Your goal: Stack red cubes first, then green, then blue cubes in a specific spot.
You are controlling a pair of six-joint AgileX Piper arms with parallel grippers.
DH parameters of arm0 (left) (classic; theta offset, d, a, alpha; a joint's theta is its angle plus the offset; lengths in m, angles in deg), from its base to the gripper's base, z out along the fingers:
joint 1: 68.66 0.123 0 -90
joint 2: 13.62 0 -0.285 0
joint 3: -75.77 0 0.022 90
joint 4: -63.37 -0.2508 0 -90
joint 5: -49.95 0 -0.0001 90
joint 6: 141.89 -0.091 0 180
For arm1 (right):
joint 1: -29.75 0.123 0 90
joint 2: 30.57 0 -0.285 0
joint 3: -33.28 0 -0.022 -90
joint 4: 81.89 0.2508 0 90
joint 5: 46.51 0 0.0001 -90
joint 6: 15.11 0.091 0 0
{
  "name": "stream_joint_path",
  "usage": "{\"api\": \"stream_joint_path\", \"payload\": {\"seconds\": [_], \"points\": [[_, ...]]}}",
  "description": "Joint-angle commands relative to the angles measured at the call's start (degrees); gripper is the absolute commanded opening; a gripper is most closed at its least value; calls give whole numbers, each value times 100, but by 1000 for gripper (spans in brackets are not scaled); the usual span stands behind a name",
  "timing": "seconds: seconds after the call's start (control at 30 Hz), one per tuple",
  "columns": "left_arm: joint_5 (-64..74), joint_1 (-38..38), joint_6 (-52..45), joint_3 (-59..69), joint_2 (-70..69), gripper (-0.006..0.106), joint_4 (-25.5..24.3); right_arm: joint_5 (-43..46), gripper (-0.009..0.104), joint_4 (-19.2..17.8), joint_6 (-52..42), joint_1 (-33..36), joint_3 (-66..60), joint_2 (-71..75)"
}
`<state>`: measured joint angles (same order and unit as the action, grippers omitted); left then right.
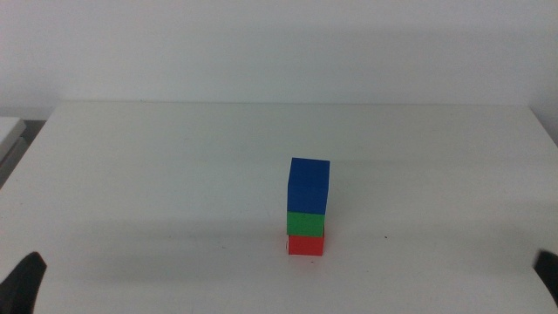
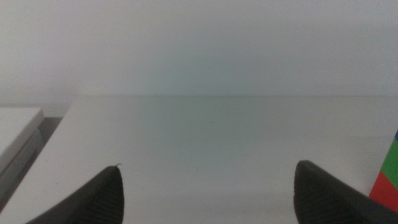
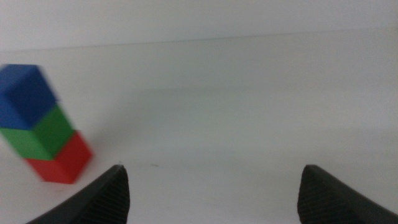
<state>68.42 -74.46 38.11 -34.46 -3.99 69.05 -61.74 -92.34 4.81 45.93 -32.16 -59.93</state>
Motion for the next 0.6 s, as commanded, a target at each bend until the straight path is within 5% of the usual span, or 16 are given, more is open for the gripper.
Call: {"api": "stream_joint_path", "payload": {"seconds": [0.0,0.23,0.57], "points": [[-329,3,0,202,-149,94,85,-168,93,-89,-34,-358,-395,705],[-820,3,0,671,-185,94,37,-168,93,-89,-34,-900,-1178,2157],[-912,3,0,745,-185,94,37,-283,93,-147,-34,-942,-1178,2157]]}}
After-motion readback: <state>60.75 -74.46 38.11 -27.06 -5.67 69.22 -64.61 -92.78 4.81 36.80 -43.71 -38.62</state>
